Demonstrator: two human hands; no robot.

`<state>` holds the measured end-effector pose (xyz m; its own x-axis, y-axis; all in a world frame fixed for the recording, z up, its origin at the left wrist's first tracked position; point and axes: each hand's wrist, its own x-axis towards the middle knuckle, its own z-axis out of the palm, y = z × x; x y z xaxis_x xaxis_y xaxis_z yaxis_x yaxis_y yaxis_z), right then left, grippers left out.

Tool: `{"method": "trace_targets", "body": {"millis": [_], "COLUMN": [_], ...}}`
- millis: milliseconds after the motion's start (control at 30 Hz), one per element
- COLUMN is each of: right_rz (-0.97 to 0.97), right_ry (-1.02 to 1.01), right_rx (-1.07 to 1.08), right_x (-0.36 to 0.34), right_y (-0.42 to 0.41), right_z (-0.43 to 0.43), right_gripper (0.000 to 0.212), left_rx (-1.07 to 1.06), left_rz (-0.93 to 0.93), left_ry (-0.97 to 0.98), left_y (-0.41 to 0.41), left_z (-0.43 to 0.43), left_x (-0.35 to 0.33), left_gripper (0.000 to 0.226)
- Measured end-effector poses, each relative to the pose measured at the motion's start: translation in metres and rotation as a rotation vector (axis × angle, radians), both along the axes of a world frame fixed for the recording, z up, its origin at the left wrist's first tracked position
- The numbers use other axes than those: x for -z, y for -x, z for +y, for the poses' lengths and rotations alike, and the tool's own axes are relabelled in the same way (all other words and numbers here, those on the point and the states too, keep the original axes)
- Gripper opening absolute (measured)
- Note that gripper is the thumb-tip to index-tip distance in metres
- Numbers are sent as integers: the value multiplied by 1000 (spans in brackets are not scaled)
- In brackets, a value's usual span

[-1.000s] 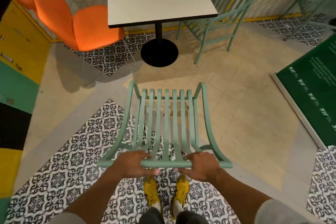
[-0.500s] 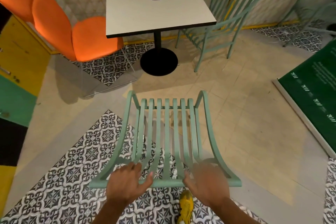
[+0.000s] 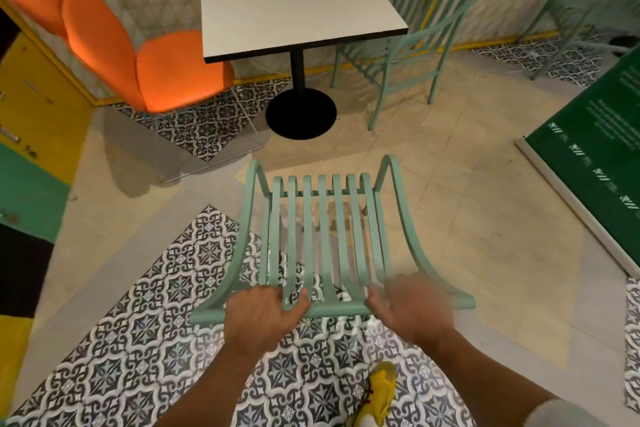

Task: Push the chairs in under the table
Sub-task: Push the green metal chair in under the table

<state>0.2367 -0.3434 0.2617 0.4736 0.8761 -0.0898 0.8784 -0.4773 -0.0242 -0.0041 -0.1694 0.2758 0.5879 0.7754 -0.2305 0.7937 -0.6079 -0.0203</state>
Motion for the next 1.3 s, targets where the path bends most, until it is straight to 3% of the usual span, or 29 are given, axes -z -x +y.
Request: {"method": "trace_targets", "body": {"millis": [467, 1133, 1300], "right_rz": [-9, 6, 17], "right_ry": [-22, 3, -20], "right_rx": [-23, -139, -124], "right_x": [3, -4, -4], "right_y": [-49, -182, -205], "right_z": [38, 139, 163], "right_gripper": [73, 76, 70], "left_rx": [-23, -136, -122], "left_rz": [-12, -56, -30], "left_ry": [12, 26, -41], "left_y": [-40, -159, -181], "left_z": [32, 114, 132], "left_x": [8, 15, 8], "left_gripper": [100, 100, 98]}}
